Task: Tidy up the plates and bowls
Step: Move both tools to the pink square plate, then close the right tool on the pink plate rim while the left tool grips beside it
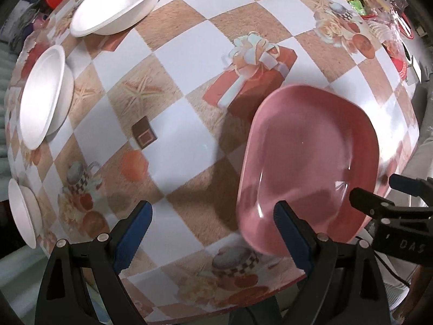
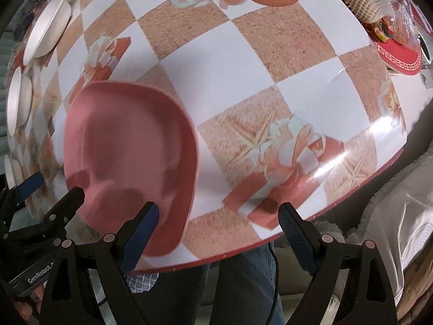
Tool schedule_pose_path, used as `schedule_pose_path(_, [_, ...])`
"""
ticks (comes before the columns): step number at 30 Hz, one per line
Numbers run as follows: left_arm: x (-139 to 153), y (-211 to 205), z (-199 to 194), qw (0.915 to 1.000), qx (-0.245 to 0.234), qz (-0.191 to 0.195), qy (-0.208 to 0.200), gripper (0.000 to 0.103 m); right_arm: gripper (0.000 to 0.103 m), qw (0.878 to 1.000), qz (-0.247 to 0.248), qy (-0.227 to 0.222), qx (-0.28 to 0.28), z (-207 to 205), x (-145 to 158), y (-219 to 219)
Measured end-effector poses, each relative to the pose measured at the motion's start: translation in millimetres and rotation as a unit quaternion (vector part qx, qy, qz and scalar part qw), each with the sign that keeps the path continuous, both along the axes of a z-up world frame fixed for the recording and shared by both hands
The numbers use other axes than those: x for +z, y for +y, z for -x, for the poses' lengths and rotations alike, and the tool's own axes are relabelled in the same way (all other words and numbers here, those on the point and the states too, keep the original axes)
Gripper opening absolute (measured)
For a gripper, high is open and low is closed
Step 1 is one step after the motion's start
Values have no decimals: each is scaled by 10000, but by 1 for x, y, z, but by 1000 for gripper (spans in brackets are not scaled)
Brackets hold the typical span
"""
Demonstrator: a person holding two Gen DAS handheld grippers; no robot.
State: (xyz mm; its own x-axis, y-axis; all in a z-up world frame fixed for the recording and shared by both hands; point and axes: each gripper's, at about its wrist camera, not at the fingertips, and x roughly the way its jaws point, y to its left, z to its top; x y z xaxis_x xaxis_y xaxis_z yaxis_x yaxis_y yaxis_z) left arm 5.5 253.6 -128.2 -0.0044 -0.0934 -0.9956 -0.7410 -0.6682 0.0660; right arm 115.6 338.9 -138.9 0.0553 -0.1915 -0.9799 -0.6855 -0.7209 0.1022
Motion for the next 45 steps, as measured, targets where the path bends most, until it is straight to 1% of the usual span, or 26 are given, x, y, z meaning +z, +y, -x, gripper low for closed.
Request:
schedule_pose_path(5, [-22, 23, 5, 9999, -110, 123, -1, 93, 91, 9983, -506, -205, 195, 13, -4, 5])
schedule_pose_path(7, [-28, 34, 4, 9997, -176, 148, 4, 93, 92, 9983, -504, -181, 235, 15, -6, 5])
schedule_pose_path(8, [-32, 39, 4, 9996, -207, 205, 43, 93, 96, 9980, -534, -226, 266, 17, -7, 5])
schedule_pose_path(10, [-33, 45, 6, 9998, -151, 107, 25, 93, 101, 9981, -550, -224, 187, 19, -8, 8])
schedule_pose_path(12, [-38, 50, 4, 9999, -139, 80, -22, 94, 102, 9983, -521, -211, 152, 19, -11, 10])
schedule_pose_path(13, [-40, 53, 6, 9999, -131, 79, -28, 96, 102, 9982, -546, -196, 171, 21, -11, 10])
schedule_pose_path(14, [-42, 56, 9, 9999, -117, 93, 1, 100, 102, 9981, -556, -185, 186, 23, -10, 11])
schedule_pose_path(16, [-45, 55, 16, 9999, -35, 105, -6, 103, 102, 9981, -557, -180, 210, 23, -10, 12])
schedule_pose_path(18, [-49, 56, 21, 9998, 100, 64, -131, 103, 102, 9976, -600, -153, 319, 25, -12, 12])
schedule_pose_path(21, [-52, 63, 24, 9996, 144, 43, -230, 103, 102, 9976, -594, -127, 335, 22, -14, 12])
schedule_pose_path(25, [-55, 57, 30, 9990, 217, -34, -377, 103, 103, 9981, -526, -89, 307, 26, -17, 13])
schedule_pose_path(27, [-56, 51, 31, 9990, 218, -49, -380, 103, 103, 9982, -523, -95, 285, 27, -14, 8])
schedule_pose_path(29, [-58, 54, 33, 9989, 229, -61, -403, 103, 103, 9983, -492, -89, 301, 28, -14, 8])
schedule_pose_path(30, [-56, 40, 33, 9988, 231, -63, -419, 103, 103, 9984, -476, -94, 298, 23, -16, 9])
schedule_pose_path(32, [-56, 37, 36, 9987, 234, -49, -447, 103, 103, 9985, -449, -129, 279, 21, -18, 12])
schedule_pose_path(36, [-41, 34, 33, 9991, 154, -103, -388, 101, 103, 9986, -408, -200, 281, 23, -18, 12])
schedule_pose_path(38, [-37, 37, 29, 9993, 22, -137, -350, 96, 100, 9986, -400, -178, 293, 25, -15, 10])
schedule_pose_path(39, [-35, 38, 27, 9993, -49, -145, -333, 94, 94, 9985, -415, -145, 320, 25, -14, 9])
schedule_pose_path(40, [-34, 42, 25, 9993, -136, -140, -307, 92, 85, 9984, -416, -89, 366, 27, -11, 7])
schedule_pose_path(41, [-34, 45, 23, 9992, -222, -139, -289, 90, 81, 9984, -363, 29, 429, 28, -7, 4])
schedule_pose_path(42, [-33, 48, 21, 9991, -280, -150, -287, 88, 73, 9985, -277, 123, 466, 30, -5, 2])
schedule_pose_path(43, [-32, 50, 20, 9989, -320, -171, -298, 83, 68, 9984, -151, 235, 498, 32, -4, 0])
schedule_pose_path(44, [-31, 53, 18, 9986, -369, -201, -327, 78, 60, 9981, -68, 320, 518, 33, -2, -1])
schedule_pose_path(45, [-30, 55, 17, 9984, -405, -213, -346, 77, 53, 9978, 14, 408, 514, 34, -2, -1])
